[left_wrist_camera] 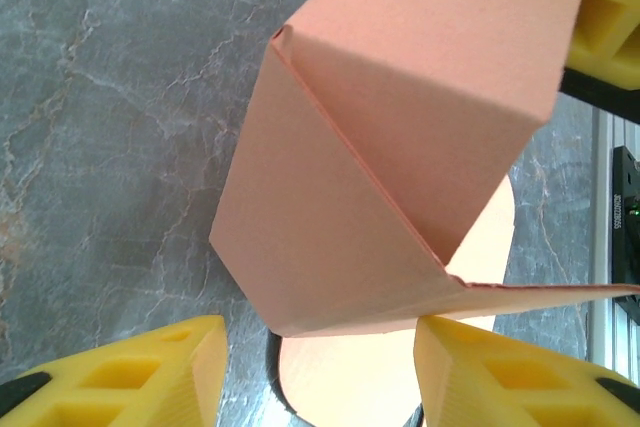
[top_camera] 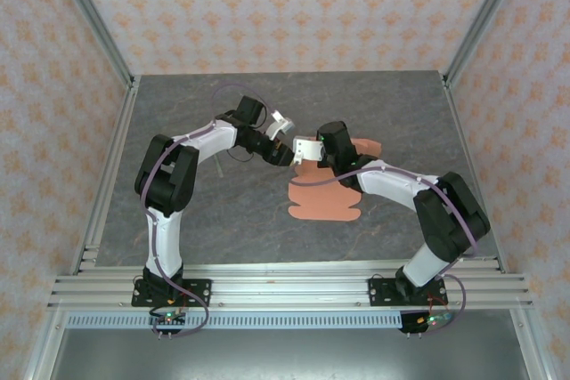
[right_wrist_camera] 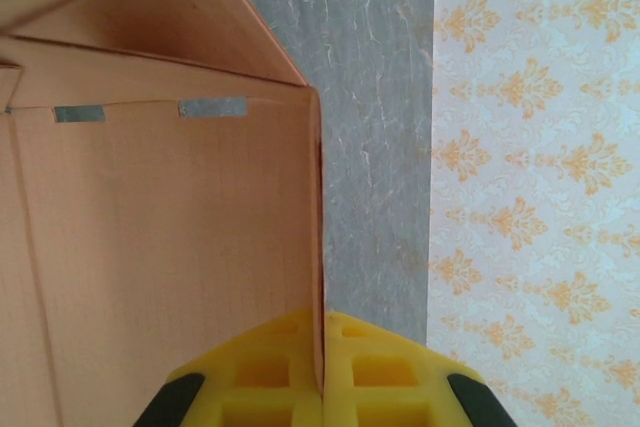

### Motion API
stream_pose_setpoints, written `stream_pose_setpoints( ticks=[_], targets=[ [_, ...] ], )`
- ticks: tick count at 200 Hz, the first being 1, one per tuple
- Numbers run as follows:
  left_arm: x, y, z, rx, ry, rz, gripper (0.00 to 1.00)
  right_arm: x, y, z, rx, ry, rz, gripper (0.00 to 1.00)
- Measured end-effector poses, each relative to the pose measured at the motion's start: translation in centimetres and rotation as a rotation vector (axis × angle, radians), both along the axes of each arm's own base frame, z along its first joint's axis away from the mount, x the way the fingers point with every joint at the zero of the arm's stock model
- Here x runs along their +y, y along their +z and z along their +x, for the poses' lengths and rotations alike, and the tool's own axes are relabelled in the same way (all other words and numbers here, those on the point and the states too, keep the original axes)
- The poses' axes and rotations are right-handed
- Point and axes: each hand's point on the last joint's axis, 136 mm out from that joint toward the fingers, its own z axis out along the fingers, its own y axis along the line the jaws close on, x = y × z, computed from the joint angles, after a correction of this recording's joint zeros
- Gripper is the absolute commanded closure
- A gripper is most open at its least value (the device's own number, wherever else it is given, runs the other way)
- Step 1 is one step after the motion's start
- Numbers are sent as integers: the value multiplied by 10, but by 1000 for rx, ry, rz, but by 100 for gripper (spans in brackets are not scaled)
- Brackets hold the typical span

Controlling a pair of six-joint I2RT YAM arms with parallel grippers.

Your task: Fold the paper box

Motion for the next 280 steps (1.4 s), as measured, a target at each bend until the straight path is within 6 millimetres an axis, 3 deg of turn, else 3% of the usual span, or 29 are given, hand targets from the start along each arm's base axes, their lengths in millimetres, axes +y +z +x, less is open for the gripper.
stream_pose_setpoints(
  ticks=[54, 99, 177, 222, 280],
  targets=[
    [-4, 2, 1, -12, -11, -19, 47, -5, -6, 0, -12, 12, -24, 100],
    [-6, -10, 0, 12, -21, -27, 47, -10, -15, -1, -22, 18, -38, 100],
    [-16, -6, 7, -41, -32, -74, 47, -11, -11, 2, -43, 15, -19, 100],
    [-20, -12, 6, -32, -40, -83, 54, -11, -12, 1, -38, 17, -17, 100],
    [-20, -12, 5, -38, -49, -84, 51, -11, -12, 1, -37, 14, -14, 100]
  ],
)
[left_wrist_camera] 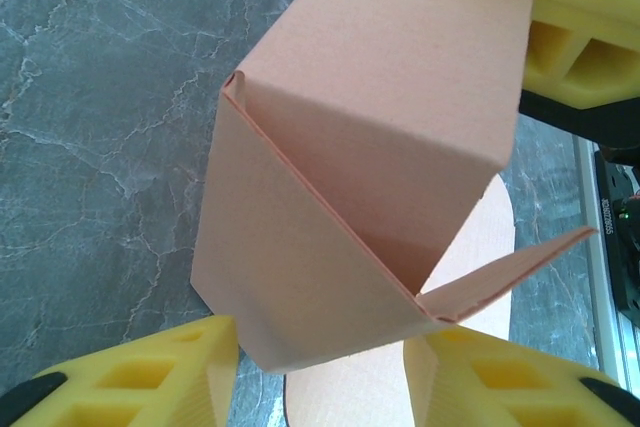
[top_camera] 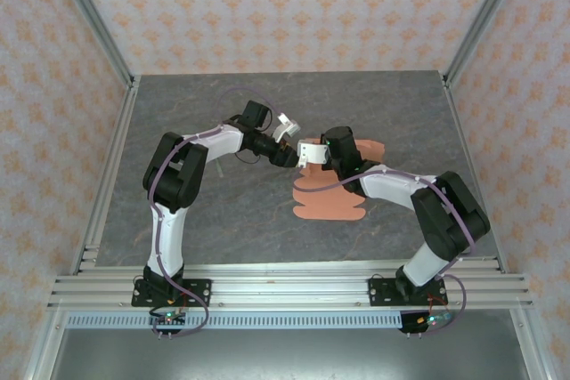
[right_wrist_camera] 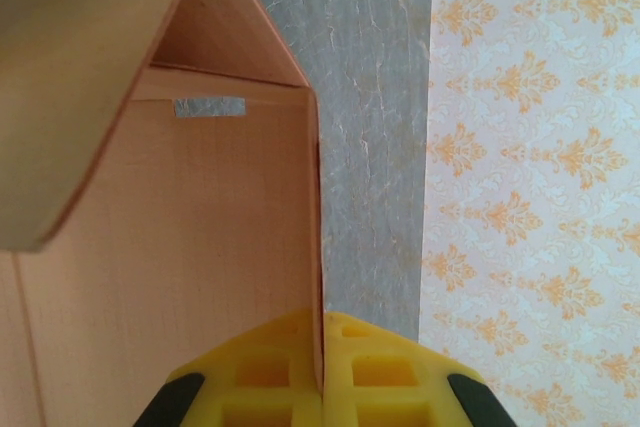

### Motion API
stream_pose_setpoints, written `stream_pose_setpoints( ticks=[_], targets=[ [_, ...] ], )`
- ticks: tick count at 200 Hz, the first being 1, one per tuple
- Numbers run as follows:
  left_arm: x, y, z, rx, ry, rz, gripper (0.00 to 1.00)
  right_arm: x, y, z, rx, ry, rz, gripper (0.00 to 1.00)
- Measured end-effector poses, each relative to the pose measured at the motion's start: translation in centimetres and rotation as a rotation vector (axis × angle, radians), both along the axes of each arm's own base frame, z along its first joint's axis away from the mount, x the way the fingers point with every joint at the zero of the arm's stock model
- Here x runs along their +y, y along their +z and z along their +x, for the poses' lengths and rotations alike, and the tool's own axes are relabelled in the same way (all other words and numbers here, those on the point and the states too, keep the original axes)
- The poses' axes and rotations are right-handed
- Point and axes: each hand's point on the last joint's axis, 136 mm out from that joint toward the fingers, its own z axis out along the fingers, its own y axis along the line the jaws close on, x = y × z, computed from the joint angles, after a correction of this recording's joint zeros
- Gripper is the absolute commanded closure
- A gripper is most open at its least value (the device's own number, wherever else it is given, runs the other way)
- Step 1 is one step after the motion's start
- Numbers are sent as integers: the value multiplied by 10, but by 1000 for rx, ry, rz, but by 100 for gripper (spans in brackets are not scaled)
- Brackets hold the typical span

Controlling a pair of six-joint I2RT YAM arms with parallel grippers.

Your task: Fold the paper box

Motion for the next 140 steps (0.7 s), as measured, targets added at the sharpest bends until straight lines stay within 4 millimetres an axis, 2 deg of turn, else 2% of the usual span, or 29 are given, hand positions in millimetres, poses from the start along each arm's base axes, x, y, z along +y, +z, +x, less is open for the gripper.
stream_pose_setpoints(
  ticks=[77, 140],
  targets=[
    [10, -6, 2, 9, 16, 7, 55, 0, -1, 0, 4, -2, 2, 100],
    [5, -5, 1, 11, 17, 0, 55, 0, -1, 0, 10, -6, 16, 100]
  ],
)
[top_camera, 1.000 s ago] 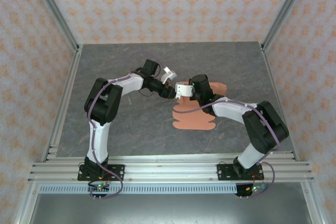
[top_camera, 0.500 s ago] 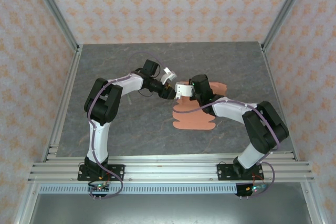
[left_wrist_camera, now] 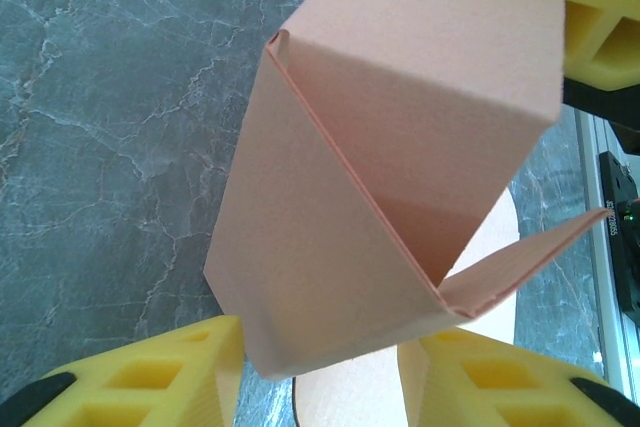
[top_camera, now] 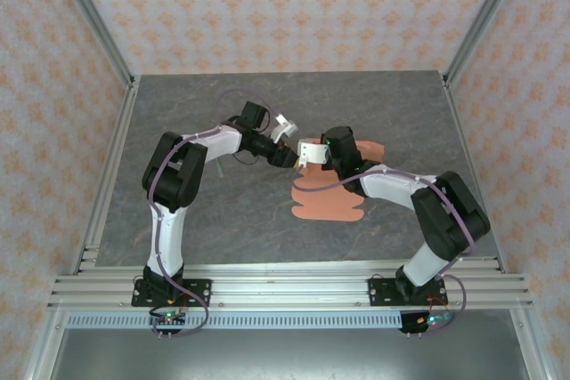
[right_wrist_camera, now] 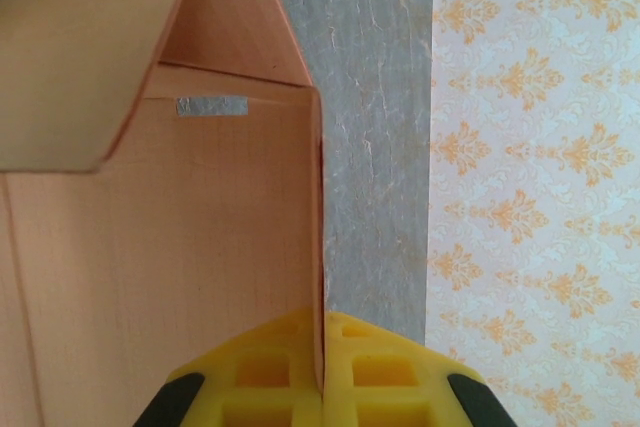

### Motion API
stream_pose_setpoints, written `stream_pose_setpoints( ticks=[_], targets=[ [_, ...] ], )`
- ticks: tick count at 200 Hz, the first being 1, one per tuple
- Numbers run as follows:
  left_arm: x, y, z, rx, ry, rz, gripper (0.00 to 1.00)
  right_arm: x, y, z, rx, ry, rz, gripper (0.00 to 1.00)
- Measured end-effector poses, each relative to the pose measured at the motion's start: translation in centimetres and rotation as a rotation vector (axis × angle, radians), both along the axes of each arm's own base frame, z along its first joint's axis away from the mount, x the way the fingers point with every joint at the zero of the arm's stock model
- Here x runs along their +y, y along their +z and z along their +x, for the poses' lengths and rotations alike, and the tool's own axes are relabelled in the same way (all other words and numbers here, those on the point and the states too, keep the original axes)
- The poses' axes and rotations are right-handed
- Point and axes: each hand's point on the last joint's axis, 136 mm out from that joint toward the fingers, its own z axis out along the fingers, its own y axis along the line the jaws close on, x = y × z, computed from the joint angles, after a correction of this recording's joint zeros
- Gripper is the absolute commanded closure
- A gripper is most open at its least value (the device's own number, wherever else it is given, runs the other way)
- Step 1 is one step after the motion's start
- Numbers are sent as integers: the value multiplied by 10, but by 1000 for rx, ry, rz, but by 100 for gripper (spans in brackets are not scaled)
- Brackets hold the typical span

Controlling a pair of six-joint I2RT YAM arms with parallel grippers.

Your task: Fold the paper box

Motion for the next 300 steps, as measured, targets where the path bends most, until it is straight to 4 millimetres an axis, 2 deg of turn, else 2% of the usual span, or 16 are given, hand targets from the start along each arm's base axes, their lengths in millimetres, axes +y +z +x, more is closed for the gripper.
stream_pose_setpoints(
  ticks=[90, 135, 253, 300],
  targets=[
    [-15, -2, 1, -14, -2, -31, 52, 0, 2, 1, -17, -8, -18, 100],
    [-15, -6, 7, -17, 47, -45, 48, 0, 3, 0, -19, -14, -17, 100],
    [-17, -15, 18, -30, 168, -63, 48, -6, 3, 2, -33, -38, -45, 100],
    [-15, -9, 21, -62, 202, -79, 47, -7, 4, 3, -35, -51, -37, 100]
  ],
)
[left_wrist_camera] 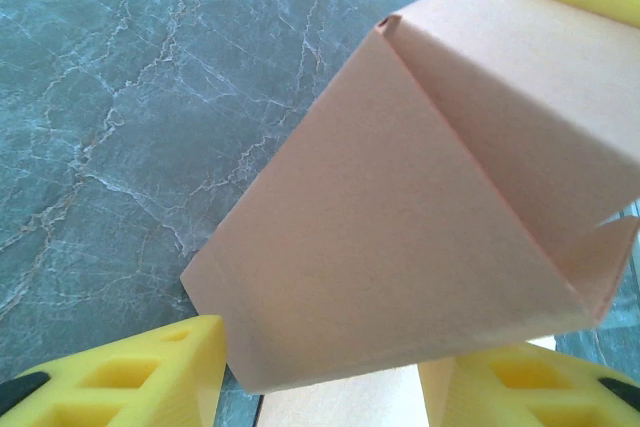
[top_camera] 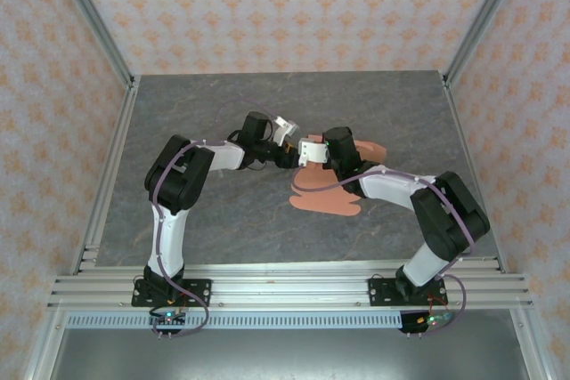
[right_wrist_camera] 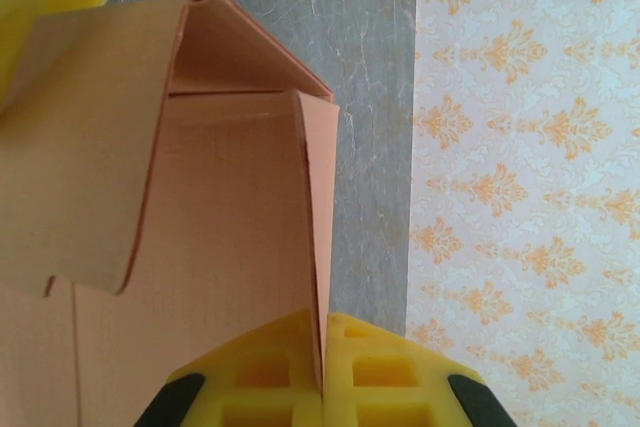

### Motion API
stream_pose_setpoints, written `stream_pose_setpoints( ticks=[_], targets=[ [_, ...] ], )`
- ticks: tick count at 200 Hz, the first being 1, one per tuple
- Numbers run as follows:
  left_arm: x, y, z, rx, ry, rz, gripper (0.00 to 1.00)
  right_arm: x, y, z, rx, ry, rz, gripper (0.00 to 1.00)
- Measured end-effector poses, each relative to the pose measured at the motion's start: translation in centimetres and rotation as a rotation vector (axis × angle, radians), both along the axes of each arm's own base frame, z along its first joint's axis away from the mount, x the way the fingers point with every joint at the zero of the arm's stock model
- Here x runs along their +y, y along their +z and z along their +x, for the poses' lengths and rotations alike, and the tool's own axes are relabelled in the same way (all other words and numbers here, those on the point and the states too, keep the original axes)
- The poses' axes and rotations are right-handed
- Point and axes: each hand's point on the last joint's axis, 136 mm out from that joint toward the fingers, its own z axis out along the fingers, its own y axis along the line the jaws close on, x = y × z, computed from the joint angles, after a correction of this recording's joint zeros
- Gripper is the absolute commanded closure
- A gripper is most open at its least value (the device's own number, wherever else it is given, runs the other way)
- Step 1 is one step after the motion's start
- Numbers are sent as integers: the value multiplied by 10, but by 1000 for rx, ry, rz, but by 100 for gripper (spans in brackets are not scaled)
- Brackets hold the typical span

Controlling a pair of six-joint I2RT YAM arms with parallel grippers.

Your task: Fold the paper box

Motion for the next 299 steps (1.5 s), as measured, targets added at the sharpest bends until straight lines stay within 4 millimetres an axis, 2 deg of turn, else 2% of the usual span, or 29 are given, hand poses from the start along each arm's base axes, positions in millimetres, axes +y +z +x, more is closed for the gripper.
stream_pose_setpoints(
  ticks=[134, 178, 265, 299],
  targets=[
    [-1, 8, 5, -29, 47, -23, 46, -1, 1, 9, 77, -37, 27, 100],
    [2, 5, 5, -22, 39, 0, 46, 0, -6, 10, 44, -13, 4, 100],
    [3, 8, 16, -66, 73, 29, 48, 3, -5, 15, -6, 3, 5, 100],
    [-3, 10, 18, -94, 88, 37, 50, 2, -6, 15, 1, -8, 19, 100]
  ],
)
